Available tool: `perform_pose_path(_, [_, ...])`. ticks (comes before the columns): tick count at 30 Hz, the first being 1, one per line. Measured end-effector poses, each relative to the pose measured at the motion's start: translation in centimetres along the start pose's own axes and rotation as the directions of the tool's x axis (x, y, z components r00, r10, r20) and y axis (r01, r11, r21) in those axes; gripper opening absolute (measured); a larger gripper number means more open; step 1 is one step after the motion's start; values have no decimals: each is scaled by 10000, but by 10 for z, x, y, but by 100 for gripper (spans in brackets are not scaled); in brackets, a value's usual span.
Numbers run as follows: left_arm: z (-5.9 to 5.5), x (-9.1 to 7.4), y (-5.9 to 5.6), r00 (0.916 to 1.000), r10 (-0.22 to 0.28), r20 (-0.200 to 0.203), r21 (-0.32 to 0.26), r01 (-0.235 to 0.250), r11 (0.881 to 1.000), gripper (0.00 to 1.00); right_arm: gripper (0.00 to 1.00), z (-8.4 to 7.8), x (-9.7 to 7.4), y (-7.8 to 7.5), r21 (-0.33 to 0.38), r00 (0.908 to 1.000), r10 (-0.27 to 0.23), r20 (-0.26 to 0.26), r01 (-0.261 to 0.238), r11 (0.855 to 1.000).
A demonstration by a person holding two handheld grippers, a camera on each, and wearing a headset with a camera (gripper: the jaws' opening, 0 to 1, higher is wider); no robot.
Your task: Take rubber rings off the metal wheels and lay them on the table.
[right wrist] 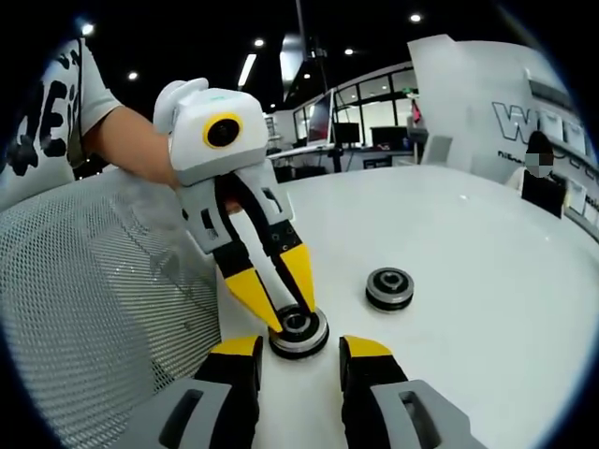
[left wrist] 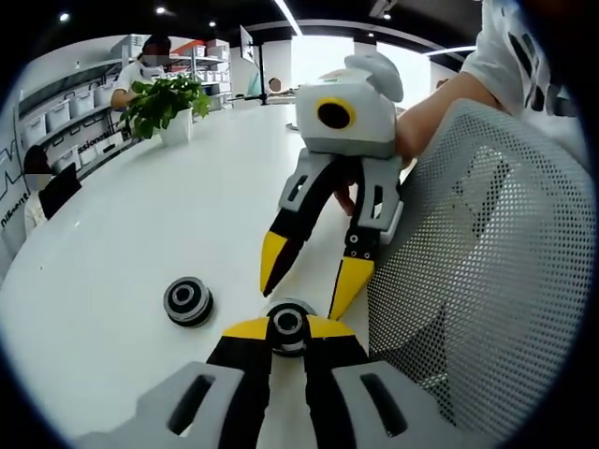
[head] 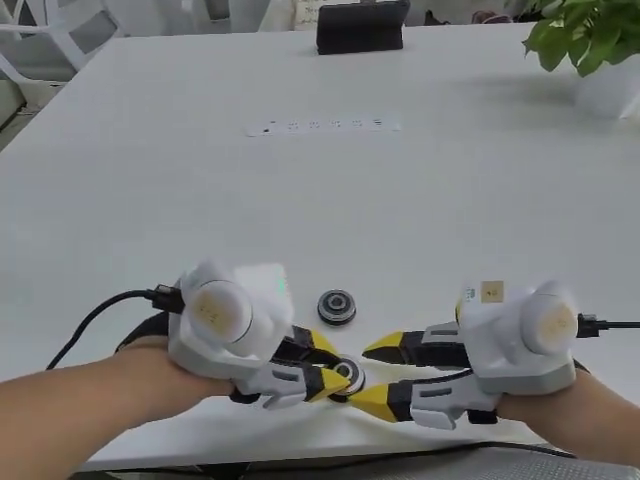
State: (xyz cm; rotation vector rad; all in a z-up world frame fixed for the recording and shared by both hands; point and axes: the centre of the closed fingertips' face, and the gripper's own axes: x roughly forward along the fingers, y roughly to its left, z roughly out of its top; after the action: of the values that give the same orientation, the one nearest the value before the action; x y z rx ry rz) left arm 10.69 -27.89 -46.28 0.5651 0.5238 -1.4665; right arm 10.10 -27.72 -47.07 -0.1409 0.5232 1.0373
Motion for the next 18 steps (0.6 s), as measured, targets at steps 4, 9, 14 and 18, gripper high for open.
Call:
perform_pose_path(4, [0, 0, 0, 10000, 49, 55, -37, -49, 10000, 7, 29, -2, 4, -2, 76, 10000, -13, -69, 13, 10000])
perform_pose_path(9, [1, 1, 1, 9999, 118, 82, -71, -117, 9999, 7, 28, -5, 6, -2, 108, 9999, -9, -148, 11, 9999])
perform_pose_path(14, [1, 1, 1, 9998, 158, 87, -71, -158, 9999, 7, 24, -5, 6, 0, 120, 9998, 60, -205, -57, 9999])
perform_pose_path(18, [1, 1, 1, 9998, 168, 98, -66, -167, 9998, 7, 23, -7, 4, 0, 142, 9997, 12, -231, -8, 9999])
